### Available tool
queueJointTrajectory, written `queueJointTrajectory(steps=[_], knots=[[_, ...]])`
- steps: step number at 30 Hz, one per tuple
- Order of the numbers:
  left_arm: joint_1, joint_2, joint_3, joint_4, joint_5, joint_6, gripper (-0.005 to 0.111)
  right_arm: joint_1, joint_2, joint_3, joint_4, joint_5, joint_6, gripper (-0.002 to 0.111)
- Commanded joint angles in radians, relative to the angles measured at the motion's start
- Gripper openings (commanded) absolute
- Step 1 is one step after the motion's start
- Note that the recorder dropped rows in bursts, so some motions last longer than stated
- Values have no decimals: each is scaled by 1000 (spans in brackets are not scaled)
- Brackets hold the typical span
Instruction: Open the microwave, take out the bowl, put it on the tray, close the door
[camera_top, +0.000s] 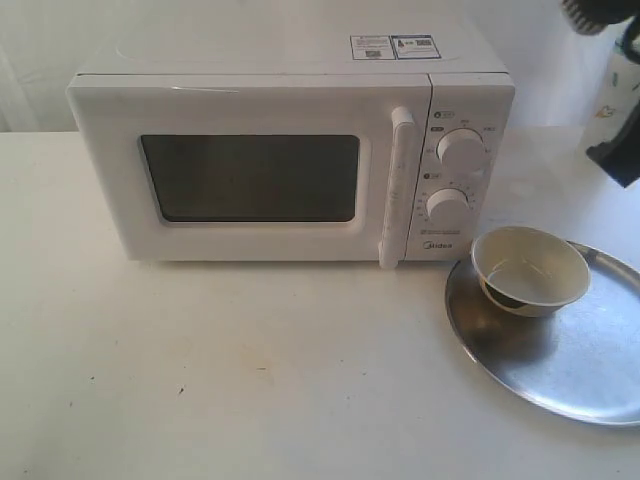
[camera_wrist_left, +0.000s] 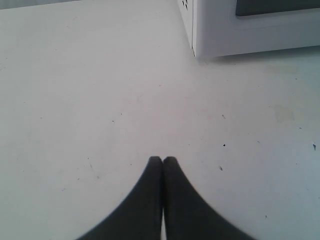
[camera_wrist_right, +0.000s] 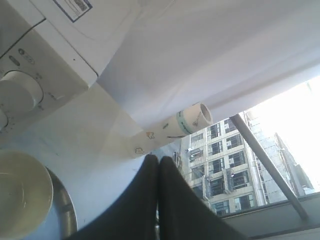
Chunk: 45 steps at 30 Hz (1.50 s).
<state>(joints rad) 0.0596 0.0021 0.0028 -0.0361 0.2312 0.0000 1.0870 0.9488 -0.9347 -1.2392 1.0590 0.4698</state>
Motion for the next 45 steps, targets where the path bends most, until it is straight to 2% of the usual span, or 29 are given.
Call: queueJointTrajectory(steps=[1, 10, 17, 21, 33, 40, 45], knots=[[-3, -2, -3, -8, 2, 0, 0, -12, -74, 37, -11, -16, 6, 0], [-3, -2, -3, -8, 2, 0, 0, -12, -172, 119, -8, -13, 4, 0], [-3, -2, -3, -8, 2, 0, 0, -12, -226, 279, -12, -19, 4, 0], [-3, -2, -3, -8, 2, 0, 0, -12, -251, 344, -10, -85, 11, 0], [-3, -2, -3, -8, 2, 0, 0, -12, -261, 453, 14, -380, 263, 0], [-3, -2, -3, -8, 2, 0, 0, -12, -259, 517, 20, -434, 435, 0], [-3, -2, -3, -8, 2, 0, 0, -12, -259, 546, 35, -457, 452, 0]])
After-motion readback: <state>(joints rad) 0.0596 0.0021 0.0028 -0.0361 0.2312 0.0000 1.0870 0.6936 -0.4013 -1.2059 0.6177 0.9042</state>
